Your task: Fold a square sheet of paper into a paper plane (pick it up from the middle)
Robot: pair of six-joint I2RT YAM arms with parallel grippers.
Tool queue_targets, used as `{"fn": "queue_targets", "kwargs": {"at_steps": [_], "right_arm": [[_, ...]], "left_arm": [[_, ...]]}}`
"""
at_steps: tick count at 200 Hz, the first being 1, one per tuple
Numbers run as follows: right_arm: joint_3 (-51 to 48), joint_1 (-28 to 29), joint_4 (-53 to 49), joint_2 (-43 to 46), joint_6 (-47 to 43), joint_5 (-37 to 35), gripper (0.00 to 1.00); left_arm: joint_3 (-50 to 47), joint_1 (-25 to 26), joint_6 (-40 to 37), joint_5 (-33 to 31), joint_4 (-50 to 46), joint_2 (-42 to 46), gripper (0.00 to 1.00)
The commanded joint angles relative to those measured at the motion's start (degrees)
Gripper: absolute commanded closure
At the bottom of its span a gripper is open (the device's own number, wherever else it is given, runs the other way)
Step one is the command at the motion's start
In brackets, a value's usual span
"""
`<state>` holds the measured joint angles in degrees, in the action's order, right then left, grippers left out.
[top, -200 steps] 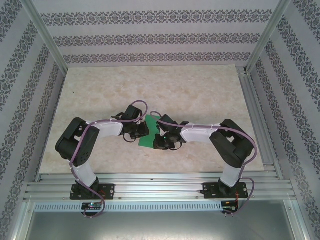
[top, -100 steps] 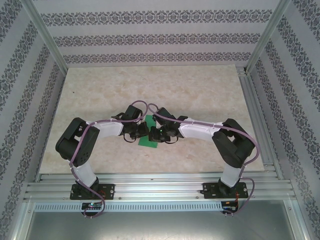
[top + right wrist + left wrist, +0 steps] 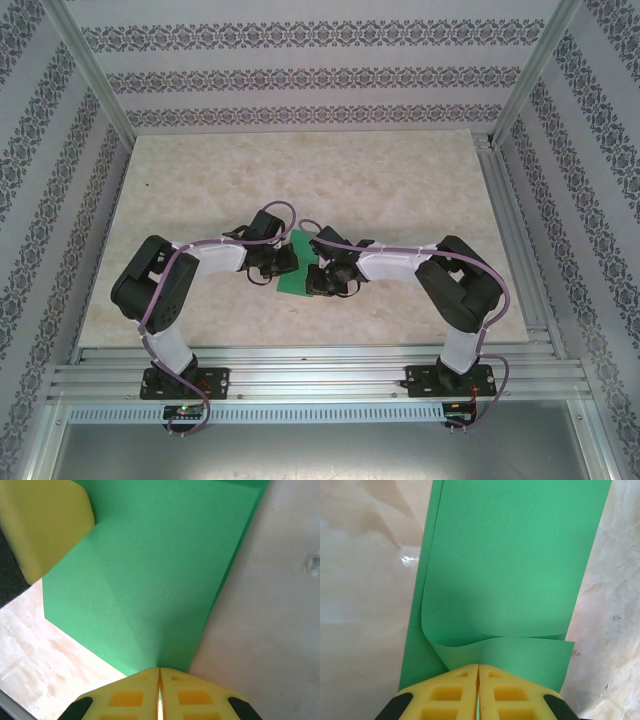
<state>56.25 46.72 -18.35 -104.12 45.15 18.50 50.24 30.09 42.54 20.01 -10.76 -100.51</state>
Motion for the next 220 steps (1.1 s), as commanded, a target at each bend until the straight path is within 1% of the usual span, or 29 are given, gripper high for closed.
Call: {"fn": "queue_targets", "kwargs": {"at_steps": [1, 28, 45, 83, 111, 136, 158, 192, 220], "right_arm": [[-1.73, -0.23, -1.25, -2.20, 0.99, -1.54, 0.90], [-1.05, -0.29, -1.59, -3.18, 1.34, -1.71, 0.91], [-0.89, -0.31, -1.67, -3.55, 1.59, -1.95, 0.91], [-1.03, -0.22, -1.80, -3.86, 2.11, -2.16, 0.92], [-0.79, 0.03, -1.97, -4.34, 2.21, -2.19, 0.93], [-0.70, 0.30, -2.38, -4.57, 2.16, -2.42, 0.94], [-0.87, 0.48, -2.56, -4.60, 2.27, -2.46, 0.95], [-1.11, 0.48, -2.66, -4.34, 2.40, -2.73, 0.98], [-1.18, 0.57, -2.74, -4.20, 2.30, -2.98, 0.99]], "left_arm": [[-1.03, 0.58, -0.61, 0.58, -3.76, 0.74, 0.86], [-0.84, 2.10, -1.42, 4.06, -2.78, 2.82, 0.81], [-1.22, 3.11, -0.57, 5.30, -2.36, 3.80, 0.81], [-4.78, 4.10, 3.17, 6.81, 1.30, 5.24, 0.84], [-6.05, 4.85, 5.72, 9.69, 5.53, 3.38, 0.88], [-6.59, 5.06, 7.53, 10.66, 8.51, 2.08, 0.88], [-6.82, 4.98, 8.71, 9.53, 9.42, 2.70, 0.91], [-7.93, 4.82, 10.17, 4.48, 8.98, 5.88, 0.95], [-9.07, 4.64, 11.89, 3.48, 10.80, 6.85, 0.98]]}}
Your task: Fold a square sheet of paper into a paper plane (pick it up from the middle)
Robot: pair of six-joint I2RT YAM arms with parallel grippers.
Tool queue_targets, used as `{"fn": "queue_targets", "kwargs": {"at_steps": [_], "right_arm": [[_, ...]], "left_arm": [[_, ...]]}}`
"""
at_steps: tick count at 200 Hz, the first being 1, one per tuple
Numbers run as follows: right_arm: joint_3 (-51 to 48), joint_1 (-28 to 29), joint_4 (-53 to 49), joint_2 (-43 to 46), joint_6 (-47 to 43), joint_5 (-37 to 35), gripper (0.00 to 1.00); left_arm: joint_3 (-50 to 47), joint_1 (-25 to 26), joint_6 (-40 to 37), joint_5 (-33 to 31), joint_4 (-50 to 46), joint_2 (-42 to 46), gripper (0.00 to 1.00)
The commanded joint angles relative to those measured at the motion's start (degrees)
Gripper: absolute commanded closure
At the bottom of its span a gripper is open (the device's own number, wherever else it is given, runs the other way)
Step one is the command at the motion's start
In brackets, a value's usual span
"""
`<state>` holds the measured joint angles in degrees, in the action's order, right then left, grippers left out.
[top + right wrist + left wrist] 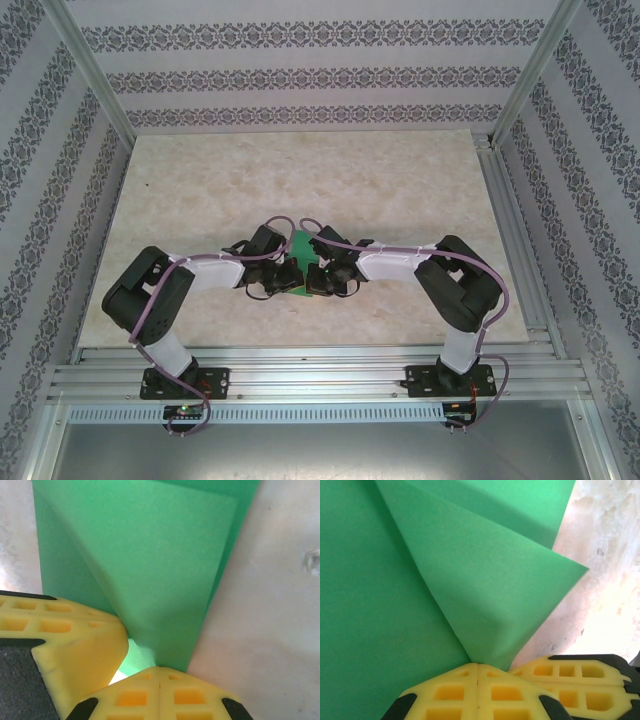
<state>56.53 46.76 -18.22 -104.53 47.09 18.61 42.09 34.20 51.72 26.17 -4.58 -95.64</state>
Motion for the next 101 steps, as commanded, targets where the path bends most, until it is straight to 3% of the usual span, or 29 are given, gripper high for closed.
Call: {"fn": "queue_targets", "kwargs": {"at_steps": [1, 54, 101], "right_arm": [[-1.50, 0.52, -2.87, -3.76, 0.37, -3.06, 0.99], [-1.59, 0.52, -3.01, -3.58, 0.28, -3.38, 1.00], [-1.51, 0.52, -3.03, -3.57, 0.20, -3.37, 1.00]], "left_arm": [[-0.93, 0.59, 2.78, -2.69, 4.68, 2.00, 0.97], [-1.81, 0.35, 4.77, -3.79, 7.50, 4.22, 0.98], [-1.13, 0.43, 5.47, -1.80, 8.52, 0.19, 0.97]]}}
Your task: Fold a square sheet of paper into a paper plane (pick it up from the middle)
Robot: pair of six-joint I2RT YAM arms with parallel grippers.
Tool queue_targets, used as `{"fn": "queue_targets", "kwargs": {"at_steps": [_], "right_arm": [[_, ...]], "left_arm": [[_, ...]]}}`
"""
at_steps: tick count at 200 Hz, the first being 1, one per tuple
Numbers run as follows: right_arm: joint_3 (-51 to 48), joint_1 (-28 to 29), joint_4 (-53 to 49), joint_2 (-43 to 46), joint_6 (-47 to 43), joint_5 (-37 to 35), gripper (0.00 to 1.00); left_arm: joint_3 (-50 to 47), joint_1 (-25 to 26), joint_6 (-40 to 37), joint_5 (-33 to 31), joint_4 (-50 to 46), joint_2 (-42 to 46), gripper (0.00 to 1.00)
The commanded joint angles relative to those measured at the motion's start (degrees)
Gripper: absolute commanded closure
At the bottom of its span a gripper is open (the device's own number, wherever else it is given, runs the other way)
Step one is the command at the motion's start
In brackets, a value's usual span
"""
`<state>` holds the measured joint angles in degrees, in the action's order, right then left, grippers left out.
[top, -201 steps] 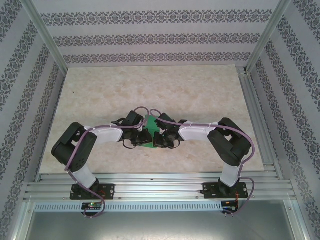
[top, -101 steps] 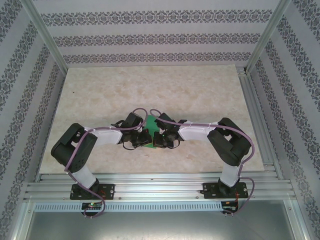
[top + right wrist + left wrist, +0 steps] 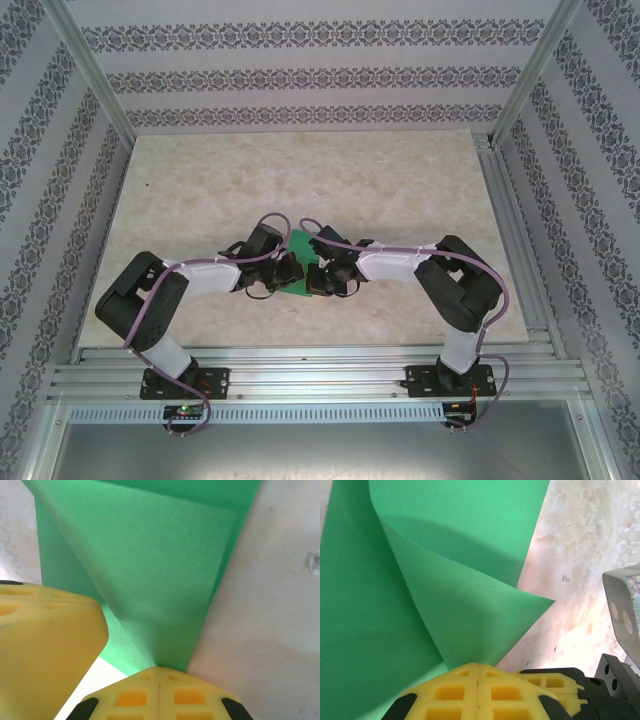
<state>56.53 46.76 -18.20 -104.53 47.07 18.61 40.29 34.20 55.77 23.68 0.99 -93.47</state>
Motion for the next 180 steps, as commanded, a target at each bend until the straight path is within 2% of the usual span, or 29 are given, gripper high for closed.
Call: {"fn": "queue_targets", "kwargs": {"at_steps": [1, 82, 180], "right_arm": [[-1.51, 0.52, -3.06, -3.53, 0.26, -3.35, 1.00], [-0.43, 1.19, -7.58, -4.75, -1.72, -6.15, 1.00], [0.26, 2.54, -12.65, -7.00, -3.44, -9.73, 1.00]], "left_arm": [[0.66, 0.39, 1.44, 0.72, 2.91, -2.02, 0.97], [1.61, -0.81, -1.70, -5.52, -2.53, -3.69, 0.97], [6.05, -8.20, -7.17, -3.40, -3.34, -7.27, 0.96]]}}
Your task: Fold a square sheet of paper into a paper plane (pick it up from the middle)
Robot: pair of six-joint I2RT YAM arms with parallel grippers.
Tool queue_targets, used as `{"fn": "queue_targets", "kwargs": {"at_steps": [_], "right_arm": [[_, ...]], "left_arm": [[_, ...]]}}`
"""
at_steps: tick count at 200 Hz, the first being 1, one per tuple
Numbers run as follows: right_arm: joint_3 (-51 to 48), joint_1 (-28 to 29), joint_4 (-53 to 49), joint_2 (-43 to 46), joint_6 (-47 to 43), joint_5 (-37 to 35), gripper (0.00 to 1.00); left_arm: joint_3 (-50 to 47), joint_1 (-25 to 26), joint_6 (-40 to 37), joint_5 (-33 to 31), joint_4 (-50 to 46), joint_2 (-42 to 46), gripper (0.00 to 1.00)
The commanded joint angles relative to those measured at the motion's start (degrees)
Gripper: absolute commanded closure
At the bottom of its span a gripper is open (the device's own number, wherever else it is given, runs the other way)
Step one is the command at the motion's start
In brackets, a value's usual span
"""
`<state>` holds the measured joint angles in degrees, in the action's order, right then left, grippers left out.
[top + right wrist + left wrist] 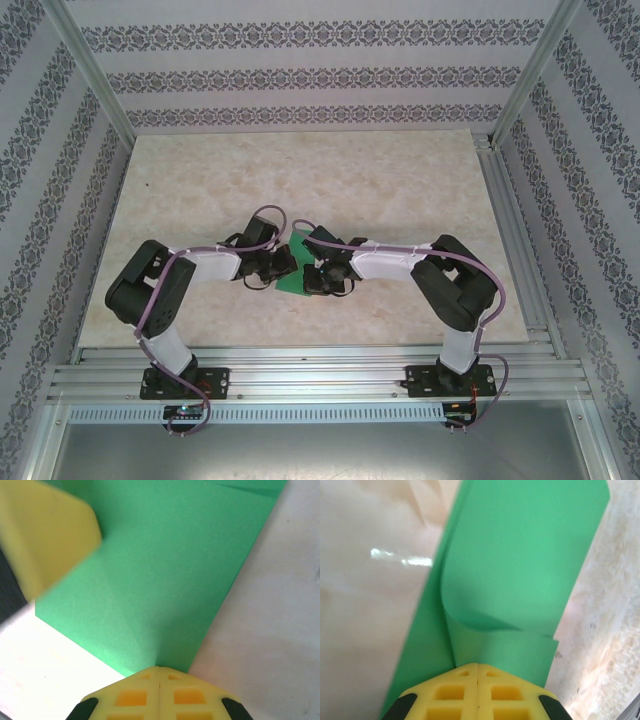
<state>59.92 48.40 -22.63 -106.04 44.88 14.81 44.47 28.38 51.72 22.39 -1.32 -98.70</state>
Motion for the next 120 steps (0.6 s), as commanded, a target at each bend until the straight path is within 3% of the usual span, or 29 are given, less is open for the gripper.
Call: {"fn": "queue_targets", "kwargs": {"at_steps": [1, 120], "right_arm": [[-3.14, 0.90, -8.22, -5.49, -1.23, -5.93, 1.00], [-3.34, 0.90, -7.62, -4.80, -0.85, -5.88, 0.99]], "left_arm": [[2.00, -2.46, -3.21, -2.06, -0.99, -2.12, 0.96], [9.40, -8.74, -10.36, -3.12, -6.71, -4.39, 0.95]]}}
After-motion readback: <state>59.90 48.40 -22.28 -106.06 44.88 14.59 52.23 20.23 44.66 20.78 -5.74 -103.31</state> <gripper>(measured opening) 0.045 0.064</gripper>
